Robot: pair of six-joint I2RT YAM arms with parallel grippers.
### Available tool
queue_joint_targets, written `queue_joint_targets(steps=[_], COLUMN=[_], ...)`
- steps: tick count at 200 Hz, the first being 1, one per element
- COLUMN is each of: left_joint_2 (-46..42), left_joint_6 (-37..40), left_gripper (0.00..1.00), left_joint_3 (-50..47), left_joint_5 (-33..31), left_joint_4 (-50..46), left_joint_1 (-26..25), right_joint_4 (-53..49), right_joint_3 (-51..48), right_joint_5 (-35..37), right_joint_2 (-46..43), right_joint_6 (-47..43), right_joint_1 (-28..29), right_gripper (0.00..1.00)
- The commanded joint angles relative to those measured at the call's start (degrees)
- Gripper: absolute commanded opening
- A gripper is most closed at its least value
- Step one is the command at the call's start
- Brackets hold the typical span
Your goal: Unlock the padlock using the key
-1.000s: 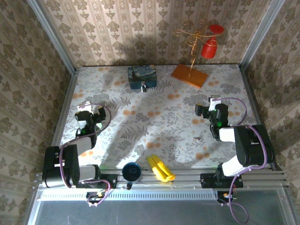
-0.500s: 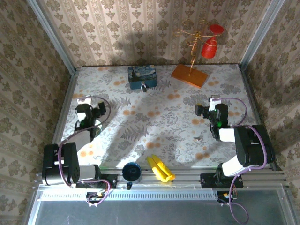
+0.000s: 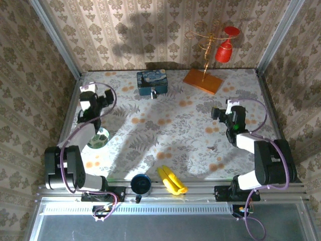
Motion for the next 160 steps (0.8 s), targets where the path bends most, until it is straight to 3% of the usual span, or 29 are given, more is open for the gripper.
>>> queue_joint_targets(steps=[1, 42, 83, 104, 160], left_joint_2=[4.12, 16.81, 29.63, 35.52, 45.55], left_joint_6=[-2.57, -4.81, -10.29, -14.33, -20.33], left_gripper=[1.00, 1.00, 1.00, 1.00, 0.78], left_joint_3=[6.12, 22.19, 37.44, 42.98, 51.56], left_joint_5=[1.52, 4.85, 13.24, 18.21, 24.87], left_joint_4=[-4.22, -11.27, -16.49, -15.87, -14.84], left_joint_1=[-1.70, -4.80, -5.69, -6.01, -7.16], right_joint_4=[-10.53, -24.56, -32.71, -32.87, -30.38], right_joint_3=[3.56, 8.50, 14.49, 19.15, 40.70], right_joint_5=[4.13, 10.66, 15.16, 12.11, 6.05], right_joint_2=[-4.92, -8.70, -6.76, -2.03, 21.00], right_joint_6=[3.25, 12.77, 19.30, 22.41, 25.51], right_joint_1=[0.47, 3.65, 14.06, 17.68, 24.29], right_gripper=[1.00, 1.00, 1.00, 1.00, 0.98])
